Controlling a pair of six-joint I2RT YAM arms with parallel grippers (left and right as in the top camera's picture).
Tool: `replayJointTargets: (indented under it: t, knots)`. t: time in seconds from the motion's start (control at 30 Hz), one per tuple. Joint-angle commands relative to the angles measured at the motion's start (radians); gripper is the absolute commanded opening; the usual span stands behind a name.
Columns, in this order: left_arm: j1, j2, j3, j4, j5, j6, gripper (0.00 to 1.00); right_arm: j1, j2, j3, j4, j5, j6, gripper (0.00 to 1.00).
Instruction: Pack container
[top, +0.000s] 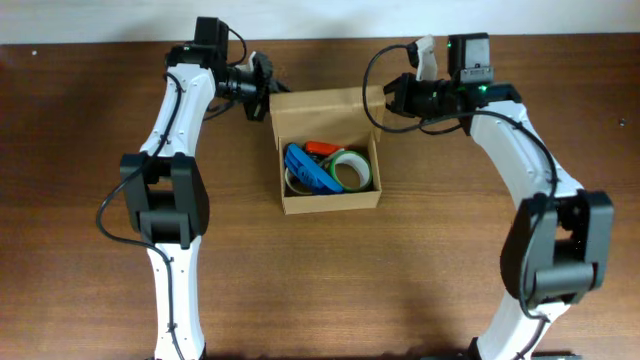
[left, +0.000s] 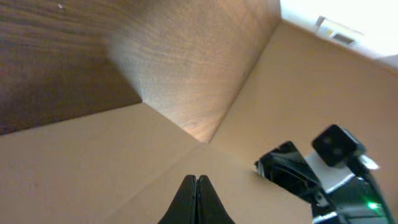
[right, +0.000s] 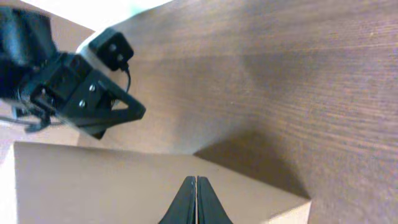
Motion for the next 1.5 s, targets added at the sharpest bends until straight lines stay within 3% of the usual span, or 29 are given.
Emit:
replayJointTargets:
  t: [0.0,0.2,0.57,0.93,1.47]
  knots:
    - [-0.010,0.010,0.066,-0.074,-0.056,0.125,0.02,0.001,-0.057,0.013,-0.041,-0.020,-0.072,0.04]
    - [-0.031,0.010,0.204,-0.334,-0.290,0.240,0.02,0.034,-0.106,0.013,-0.200,0.052,-0.150,0.04]
    - [-0.102,0.010,0.359,-0.581,-0.660,0.238,0.02,0.230,-0.155,0.015,-0.397,0.293,-0.153,0.04]
    - [-0.102,-0.026,0.376,-0.589,-0.860,0.193,0.02,0.471,-0.134,0.015,-0.429,0.702,-0.079,0.04]
    - [-0.102,-0.063,0.376,-0.589,-0.917,0.182,0.02,0.532,0.031,0.014,-0.437,0.754,-0.039,0.03]
